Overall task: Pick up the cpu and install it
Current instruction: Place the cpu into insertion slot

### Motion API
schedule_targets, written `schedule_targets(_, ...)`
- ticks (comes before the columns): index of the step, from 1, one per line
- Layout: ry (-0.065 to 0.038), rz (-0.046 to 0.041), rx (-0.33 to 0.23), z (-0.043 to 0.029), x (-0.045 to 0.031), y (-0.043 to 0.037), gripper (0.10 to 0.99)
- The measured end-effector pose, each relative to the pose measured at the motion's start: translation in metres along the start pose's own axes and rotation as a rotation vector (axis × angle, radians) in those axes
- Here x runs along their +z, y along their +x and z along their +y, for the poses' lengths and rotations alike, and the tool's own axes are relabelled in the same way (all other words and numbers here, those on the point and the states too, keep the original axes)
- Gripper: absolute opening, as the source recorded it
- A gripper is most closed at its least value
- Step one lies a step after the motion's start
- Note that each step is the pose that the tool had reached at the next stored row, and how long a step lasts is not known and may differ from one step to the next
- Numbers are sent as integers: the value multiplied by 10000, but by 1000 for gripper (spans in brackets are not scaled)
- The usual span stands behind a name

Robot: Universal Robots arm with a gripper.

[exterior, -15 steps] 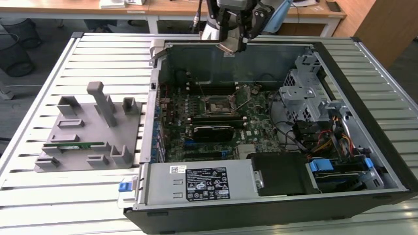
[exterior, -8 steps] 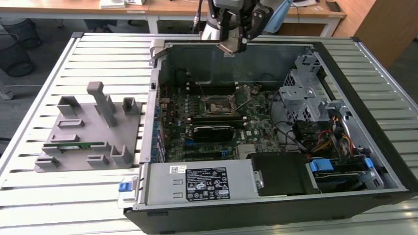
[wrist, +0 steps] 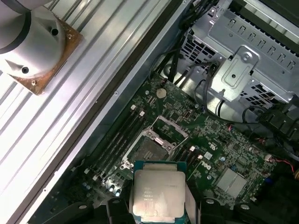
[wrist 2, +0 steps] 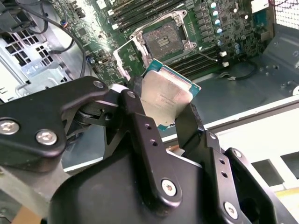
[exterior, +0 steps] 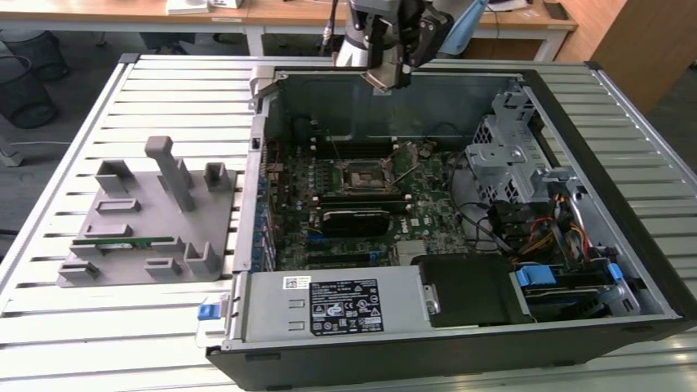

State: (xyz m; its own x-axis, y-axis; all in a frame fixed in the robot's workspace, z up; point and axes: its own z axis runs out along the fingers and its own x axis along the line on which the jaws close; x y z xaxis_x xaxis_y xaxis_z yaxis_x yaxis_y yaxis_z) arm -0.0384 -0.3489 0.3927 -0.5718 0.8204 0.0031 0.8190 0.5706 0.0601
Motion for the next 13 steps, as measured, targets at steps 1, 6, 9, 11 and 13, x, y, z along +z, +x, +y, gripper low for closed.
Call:
schedule_targets(1,-1,-5,81,0,0,0,529)
schedule_targets(6,-2,-39,636,1,3,2,529)
schedule_targets(9,-3,-52,859,1,6,2,529)
schedule_targets(11,-3,-60,1003,1,7,2,529)
schedule_targets(13,-4,-69,1151,1,8,2,529)
